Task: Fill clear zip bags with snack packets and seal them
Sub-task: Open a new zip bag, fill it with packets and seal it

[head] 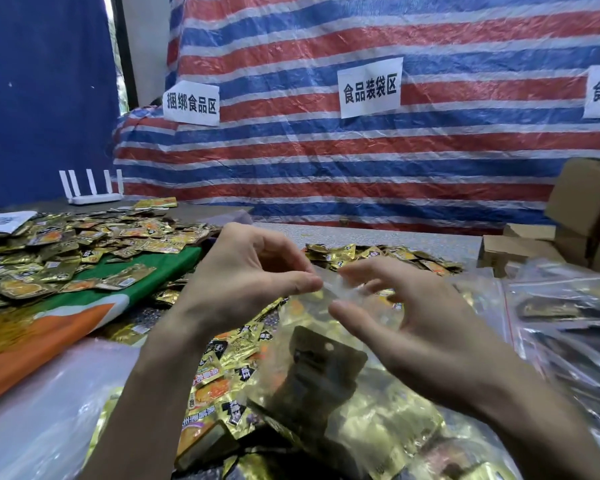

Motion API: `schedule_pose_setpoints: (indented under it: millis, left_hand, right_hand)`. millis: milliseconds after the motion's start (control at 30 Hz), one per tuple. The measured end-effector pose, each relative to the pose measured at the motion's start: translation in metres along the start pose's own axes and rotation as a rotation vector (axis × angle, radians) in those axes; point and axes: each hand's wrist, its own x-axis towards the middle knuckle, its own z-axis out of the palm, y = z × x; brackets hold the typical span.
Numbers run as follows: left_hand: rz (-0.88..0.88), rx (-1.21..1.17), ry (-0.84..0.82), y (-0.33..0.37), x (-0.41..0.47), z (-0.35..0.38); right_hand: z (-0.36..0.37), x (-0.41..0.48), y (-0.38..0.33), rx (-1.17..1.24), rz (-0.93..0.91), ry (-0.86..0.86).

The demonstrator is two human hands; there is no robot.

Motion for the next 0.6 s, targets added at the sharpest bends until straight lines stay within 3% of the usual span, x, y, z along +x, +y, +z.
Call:
schedule_pose_setpoints:
  millis: [400,600]
  left_hand:
    - [0.044,0.046,-0.117,0.026,-0.012,-0.001]
    - [0.046,0.253,-0.330,0.022,-0.013,-0.004]
  right_hand:
    - [0.000,-0.003,-0.004,0.146,-0.145,0.091]
    - [0.003,-0.004,-0.004,0.168,-0.134,0.042]
